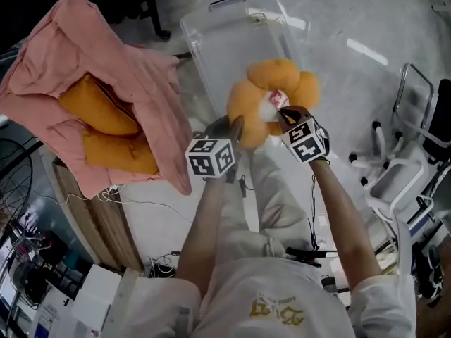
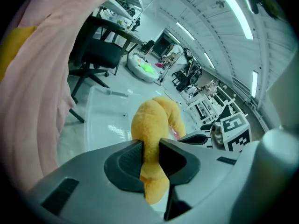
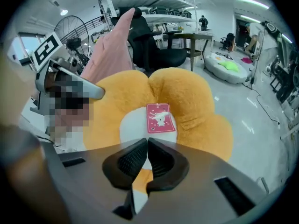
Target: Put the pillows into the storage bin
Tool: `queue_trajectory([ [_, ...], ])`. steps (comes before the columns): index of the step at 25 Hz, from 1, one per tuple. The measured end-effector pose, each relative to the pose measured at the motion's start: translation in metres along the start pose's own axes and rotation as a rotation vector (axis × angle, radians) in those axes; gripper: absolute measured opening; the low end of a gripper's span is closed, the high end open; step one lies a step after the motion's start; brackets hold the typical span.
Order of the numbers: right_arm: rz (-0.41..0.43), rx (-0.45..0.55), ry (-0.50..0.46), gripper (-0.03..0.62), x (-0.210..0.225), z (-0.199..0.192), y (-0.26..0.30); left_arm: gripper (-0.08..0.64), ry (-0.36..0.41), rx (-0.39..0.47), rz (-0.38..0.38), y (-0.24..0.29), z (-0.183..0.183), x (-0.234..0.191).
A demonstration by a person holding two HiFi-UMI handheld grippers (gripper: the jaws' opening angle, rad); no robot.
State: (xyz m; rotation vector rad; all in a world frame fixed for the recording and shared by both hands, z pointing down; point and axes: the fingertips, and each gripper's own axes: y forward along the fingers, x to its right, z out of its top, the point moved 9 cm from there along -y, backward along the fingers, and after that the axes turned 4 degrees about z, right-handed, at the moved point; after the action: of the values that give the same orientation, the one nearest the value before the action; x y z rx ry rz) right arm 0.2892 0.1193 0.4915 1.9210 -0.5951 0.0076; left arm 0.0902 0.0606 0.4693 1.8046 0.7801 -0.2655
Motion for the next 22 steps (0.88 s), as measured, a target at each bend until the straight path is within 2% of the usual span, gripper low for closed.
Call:
queue_trajectory([
  [3,0.003,-0.026,0.024,0.02,0.012,-0.016,0.028,0.092,-0.025,-0.026,0.003,0.028,-0.015,-0.015],
  [10,0.009,-0.053,0.059,0.02,0.035,-0.058,0.084,0.092,-0.023,-0.077,0.016,0.088,-0.045,-0.04],
  [16,0.009,-0.066,0.079,0.02,0.047,-0.074,0.118,0.095,-0.042,-0.086,-0.001,0.119,-0.062,-0.064],
  [22,0.019,-0.075,0.085,0.02,0.058,-0.088,0.149,0.098,-0.078,-0.098,0.027,0.149,-0.079,-0.085],
])
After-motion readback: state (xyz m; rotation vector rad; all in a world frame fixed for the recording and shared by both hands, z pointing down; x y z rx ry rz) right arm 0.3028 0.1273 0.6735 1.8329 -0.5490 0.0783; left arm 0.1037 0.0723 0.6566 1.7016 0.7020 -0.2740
